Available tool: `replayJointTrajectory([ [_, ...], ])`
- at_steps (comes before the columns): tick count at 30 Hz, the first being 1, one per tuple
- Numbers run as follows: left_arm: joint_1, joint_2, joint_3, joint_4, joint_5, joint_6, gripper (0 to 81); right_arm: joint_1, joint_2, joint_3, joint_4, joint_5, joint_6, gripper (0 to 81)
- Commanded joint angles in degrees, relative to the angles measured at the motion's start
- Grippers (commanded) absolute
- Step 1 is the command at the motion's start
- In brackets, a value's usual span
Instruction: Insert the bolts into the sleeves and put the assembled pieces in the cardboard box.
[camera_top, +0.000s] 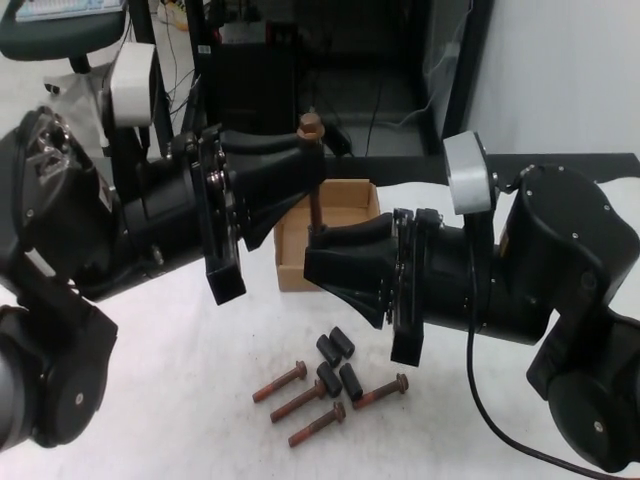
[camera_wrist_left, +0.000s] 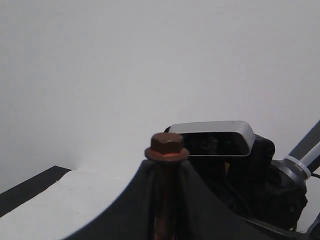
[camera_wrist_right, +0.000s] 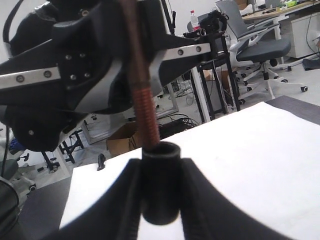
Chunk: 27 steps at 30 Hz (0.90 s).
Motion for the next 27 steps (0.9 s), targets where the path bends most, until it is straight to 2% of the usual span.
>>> replayJointTrajectory([
  [1,-0.4,-0.2,-0.2,-0.8,0.8,-0.5,0.4,-0.3,-0.2,-0.3,-0.5,0.8,0.1,0.8],
  [8,-0.2,-0.2,-0.2,-0.6,0.8,0.1,0.4,-0.3,-0.2,-0.3,-0.5,0.5,0.1,0.8],
  [12,-0.2,-0.2,-0.2,-0.6,-1.5,1.7,0.4,-0.3,-0.2,-0.3,-0.3,0.4,-0.2,0.8],
  [20,-0.2,-0.2,-0.2,-0.6,-2.6,1.7,0.4,-0.3,0.0,-0.2,0.0,0.4,-7.2,0.8],
  [24,-0.2,-0.2,-0.2,-0.6,-2.6,1.7,0.4,-0.3,0.0,-0.2,0.0,1.1,-13.2,0.8],
  [27,-0.2,-0.2,-0.2,-0.6,-2.1,1.7,0.4,-0.3,0.0,-0.2,0.0,2.2,-14.2,0.8],
])
